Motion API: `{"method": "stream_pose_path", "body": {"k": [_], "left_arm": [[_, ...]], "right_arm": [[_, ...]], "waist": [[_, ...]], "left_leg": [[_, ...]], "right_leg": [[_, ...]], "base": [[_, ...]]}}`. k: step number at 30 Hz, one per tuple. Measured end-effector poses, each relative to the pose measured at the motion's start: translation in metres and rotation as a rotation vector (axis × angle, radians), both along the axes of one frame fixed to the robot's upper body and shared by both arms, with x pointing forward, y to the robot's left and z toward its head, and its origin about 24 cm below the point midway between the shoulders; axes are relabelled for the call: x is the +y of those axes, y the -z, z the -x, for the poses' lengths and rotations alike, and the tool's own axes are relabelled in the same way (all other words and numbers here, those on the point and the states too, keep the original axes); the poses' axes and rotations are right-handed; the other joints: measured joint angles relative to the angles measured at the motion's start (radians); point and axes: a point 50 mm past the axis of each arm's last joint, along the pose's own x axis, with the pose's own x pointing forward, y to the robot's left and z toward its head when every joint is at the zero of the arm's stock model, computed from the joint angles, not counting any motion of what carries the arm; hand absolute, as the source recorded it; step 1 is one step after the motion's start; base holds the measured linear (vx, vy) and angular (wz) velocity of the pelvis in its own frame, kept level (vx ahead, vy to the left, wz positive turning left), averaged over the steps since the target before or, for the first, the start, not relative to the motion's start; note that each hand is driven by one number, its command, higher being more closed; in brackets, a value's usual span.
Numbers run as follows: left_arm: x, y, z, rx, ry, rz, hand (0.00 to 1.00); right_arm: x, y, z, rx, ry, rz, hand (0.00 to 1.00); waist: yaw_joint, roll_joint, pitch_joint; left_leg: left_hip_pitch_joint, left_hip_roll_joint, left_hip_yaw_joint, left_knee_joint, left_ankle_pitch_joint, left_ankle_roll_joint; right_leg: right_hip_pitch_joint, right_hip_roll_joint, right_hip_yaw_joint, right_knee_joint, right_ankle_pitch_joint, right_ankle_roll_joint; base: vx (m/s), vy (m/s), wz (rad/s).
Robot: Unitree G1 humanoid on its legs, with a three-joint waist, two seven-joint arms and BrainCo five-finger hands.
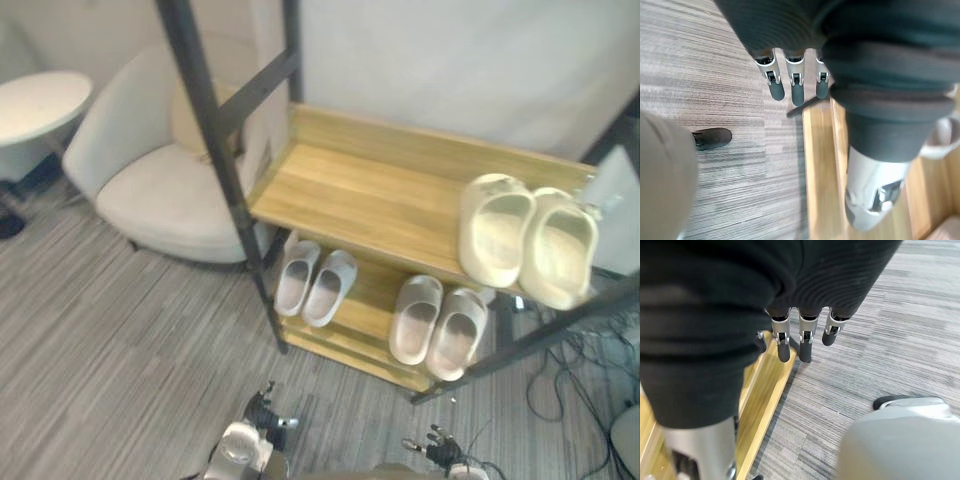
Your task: Organize the slippers on the shoe rack
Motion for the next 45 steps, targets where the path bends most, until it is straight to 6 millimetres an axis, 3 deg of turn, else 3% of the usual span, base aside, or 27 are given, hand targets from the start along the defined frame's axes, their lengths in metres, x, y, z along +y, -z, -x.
{"method": "stream_pose_path", "body": {"k": [1,2,3,4,6,8,10,13,17,18,19,21,22,24,26,29,30,33,35,37,38,40,41,42,43,44,45], "left_arm": [[-0.001,-0.001,-0.002,-0.007,0.003,0.002,0.0],[-0.004,-0.001,-0.004,0.001,0.005,0.009,0.0],[-0.005,0.0,-0.003,0.003,0.005,0.01,0.0],[-0.004,0.002,0.001,0.016,0.003,0.01,0.0],[-0.005,0.004,0.003,0.033,0.007,0.009,0.0],[-0.006,0.006,0.004,0.044,0.012,0.006,0.0],[0.0,0.008,0.006,0.068,0.014,-0.017,0.0],[0.009,0.011,0.015,0.096,0.008,-0.041,0.0],[0.011,0.012,0.018,0.104,0.021,-0.051,0.0],[0.009,0.013,0.019,0.11,0.022,-0.048,0.0],[0.009,0.014,0.02,0.113,0.022,-0.048,0.0],[0.011,0.015,0.021,0.12,0.017,-0.051,0.0],[0.011,0.015,0.021,0.121,0.017,-0.052,0.0],[0.011,0.014,0.02,0.116,0.017,-0.051,0.0],[0.009,0.016,0.022,0.13,0.009,-0.044,0.0],[-0.004,0.018,0.024,0.135,0.008,-0.004,0.0],[-0.005,0.018,0.024,0.134,0.008,-0.003,0.0],[-0.002,0.017,0.027,0.127,-0.019,0.003,0.0],[-0.006,0.015,0.025,0.112,-0.022,0.016,0.0],[-0.007,0.015,0.022,0.107,-0.024,0.021,0.0],[-0.006,0.014,0.02,0.102,-0.024,0.017,0.0],[-0.004,0.012,0.017,0.092,-0.022,0.01,0.0],[0.0,0.01,0.012,0.08,-0.019,-0.003,0.0],[-0.003,0.01,0.011,0.079,-0.016,0.003,0.0],[-0.005,0.01,0.011,0.079,-0.015,0.008,0.0],[-0.006,0.012,0.016,0.092,-0.018,0.014,0.0],[-0.006,0.013,0.017,0.099,-0.019,0.014,0.0]], "right_arm": [[0.001,0.0,-0.002,-0.007,0.004,-0.003,0.0],[0.001,-0.003,-0.007,-0.033,0.02,-0.006,0.0],[-0.001,-0.004,-0.008,-0.04,0.041,-0.003,0.0],[0.002,-0.003,-0.004,-0.039,0.052,-0.009,0.0],[-0.001,-0.002,0.002,-0.027,0.06,0.003,0.0],[-0.003,-0.002,0.004,-0.027,0.07,0.008,0.0],[0.001,-0.002,0.002,-0.035,0.097,-0.011,0.0],[0.005,-0.003,-0.003,-0.052,0.085,-0.021,0.0],[0.018,-0.005,-0.014,-0.071,0.046,-0.045,0.0],[0.02,-0.005,-0.016,-0.077,0.05,-0.054,0.0],[0.02,-0.005,-0.016,-0.079,0.049,-0.054,0.0],[0.019,-0.006,-0.017,-0.083,0.05,-0.052,0.0],[0.019,-0.006,-0.017,-0.084,0.051,-0.053,0.0],[0.02,-0.005,-0.016,-0.085,0.074,-0.069,0.0],[0.019,-0.003,-0.009,-0.067,0.085,-0.07,0.0],[0.011,-0.005,-0.011,-0.071,0.083,-0.052,0.0],[0.009,-0.005,-0.011,-0.071,0.082,-0.048,0.0],[0.017,-0.003,-0.01,-0.066,0.086,-0.071,0.0],[0.02,-0.004,-0.011,-0.07,0.079,-0.077,0.0],[0.016,-0.008,-0.025,-0.104,0.067,-0.064,0.0],[0.012,-0.012,-0.031,-0.127,0.063,-0.051,0.0],[0.013,-0.012,-0.031,-0.128,0.061,-0.052,0.0],[0.019,-0.012,-0.033,-0.131,0.062,-0.068,0.0],[0.019,-0.012,-0.034,-0.131,0.065,-0.066,0.0],[0.017,-0.011,-0.032,-0.126,0.067,-0.058,0.0],[0.013,-0.011,-0.029,-0.116,0.067,-0.048,0.0],[0.014,-0.011,-0.03,-0.118,0.066,-0.05,0.0]], "waist": [[0.001,0.002,0.003],[-0.014,0.013,0.013],[-0.021,0.01,0.018],[-0.024,0.005,0.014],[-0.031,0.012,0.01],[-0.039,0.031,0.001],[-0.035,0.002,0.006],[-0.033,0.003,0.003],[-0.028,0.003,0.0],[-0.029,0.008,0.002],[-0.03,0.013,0.002],[-0.034,0.027,-0.001],[-0.036,0.027,-0.002],[-0.051,0.004,-0.014],[-0.056,-0.024,-0.028],[-0.041,0.031,-0.041],[-0.041,0.034,-0.04],[-0.031,0.021,-0.026],[-0.014,0.008,-0.019],[-0.006,0.033,-0.019],[-0.006,0.044,-0.018],[-0.004,0.032,-0.017],[-0.004,0.002,-0.004],[-0.001,0.02,-0.008],[-0.002,0.034,-0.01],[0.01,0.041,-0.012],[0.014,0.034,-0.01]], "left_leg": [[-0.02,0.003,0.072,0.053,-0.04,-0.004],[-0.097,0.03,0.266,0.314,-0.215,0.064],[-0.111,0.048,0.352,0.455,-0.283,0.097],[-0.086,0.083,0.442,0.587,-0.373,0.091],[-0.024,0.132,0.487,0.637,-0.466,0.067],[0.0,0.139,0.483,0.571,-0.505,0.043],[0.021,0.078,0.47,0.46,-0.487,0.055],[0.015,0.051,0.436,0.438,-0.471,0.071],[0.026,-0.013,0.376,0.377,-0.436,0.11],[0.042,-0.031,0.359,0.335,-0.423,0.109],[0.046,-0.035,0.355,0.325,-0.418,0.105],[0.079,-0.05,0.294,0.242,-0.38,0.102],[0.082,-0.052,0.284,0.235,-0.377,0.102],[0.087,-0.077,0.206,0.207,-0.356,0.083],[0.084,-0.105,0.158,0.226,-0.361,0.073],[0.031,-0.073,0.109,0.314,-0.395,0.045],[0.026,-0.07,0.107,0.324,-0.398,0.044],[-0.002,-0.042,0.172,0.489,-0.4,0.033],[-0.006,0.008,0.299,0.56,-0.42,0.012],[-0.032,0.048,0.365,0.557,-0.429,0.019],[-0.034,0.034,0.381,0.537,-0.42,0.018],[-0.04,0.009,0.387,0.524,-0.406,0.011],[-0.087,-0.007,0.432,0.569,-0.417,0.026],[-0.095,0.016,0.463,0.45,-0.408,0.061],[-0.101,0.026,0.466,0.435,-0.373,0.065],[-0.094,0.015,0.454,0.426,-0.421,0.104],[-0.076,-0.015,0.447,0.403,-0.428,0.113]], "right_leg": [[0.003,-0.001,-0.018,-0.014,-0.004,-0.005],[0.004,-0.006,-0.088,-0.012,-0.005,-0.006],[0.004,-0.012,-0.12,0.0,-0.005,-0.007],[0.008,-0.016,-0.157,-0.002,-0.004,-0.007],[0.024,-0.015,-0.223,-0.002,-0.003,-0.005],[0.02,-0.007,-0.258,-0.001,0.003,0.012],[0.014,-0.02,-0.255,-0.023,0.022,0.035],[-0.007,-0.033,-0.239,0.008,0.053,0.041],[-0.092,-0.086,-0.206,0.211,0.067,0.057],[-0.135,-0.083,-0.137,0.279,0.061,0.052],[-0.144,-0.075,-0.11,0.287,0.055,0.054],[-0.192,0.02,0.084,0.279,0.015,0.074],[-0.197,0.029,0.098,0.272,0.013,0.075],[-0.214,0.059,0.151,0.16,0.033,0.047],[-0.19,0.03,0.123,0.111,0.015,0.007],[-0.164,0.051,0.049,0.083,0.01,0.0],[-0.161,0.053,0.043,0.082,0.01,0.0],[-0.076,0.063,-0.008,0.104,0.011,0.0],[-0.018,0.059,-0.027,0.073,0.012,-0.001],[-0.016,0.063,-0.043,0.058,0.011,-0.002],[-0.015,0.051,-0.055,0.045,0.011,-0.001],[-0.001,0.027,-0.077,0.013,0.012,-0.001],[0.039,-0.012,-0.101,-0.048,0.014,0.0],[0.045,-0.005,-0.13,-0.064,0.014,0.001],[0.047,0.004,-0.138,-0.064,0.013,0.002],[0.058,-0.007,-0.147,-0.044,-0.01,0.041],[0.048,-0.031,-0.148,0.01,-0.019,0.055]], "base": [[-0.25,-0.057,0.92],[-0.13,-0.02,0.87],[-0.16,-0.056,1.11],[-0.14,-0.032,0.88],[-0.11,0.036,0.92],[-0.03,0.125,0.87],[-0.05,0.192,0.73],[-0.06,0.111,0.37],[-0.07,0.091,0.49],[-0.03,0.024,0.35],[-0.02,-0.006,0.49],[0.02,-0.059,0.63],[0.05,-0.101,0.79],[0.08,-0.164,1.08],[0.17,-0.271,0.98],[0.17,-0.176,0.55],[0.19,-0.114,0.62],[0.15,-0.077,0.68],[0.1,-0.026,0.36],[0.09,0.026,0.23],[0.09,0.052,0.34],[0.09,0.087,0.61],[0.18,0.135,1.05],[0.14,0.096,0.88],[0.17,0.123,0.58],[0.23,0.219,0.41],[0.23,0.219,0.51]]}}
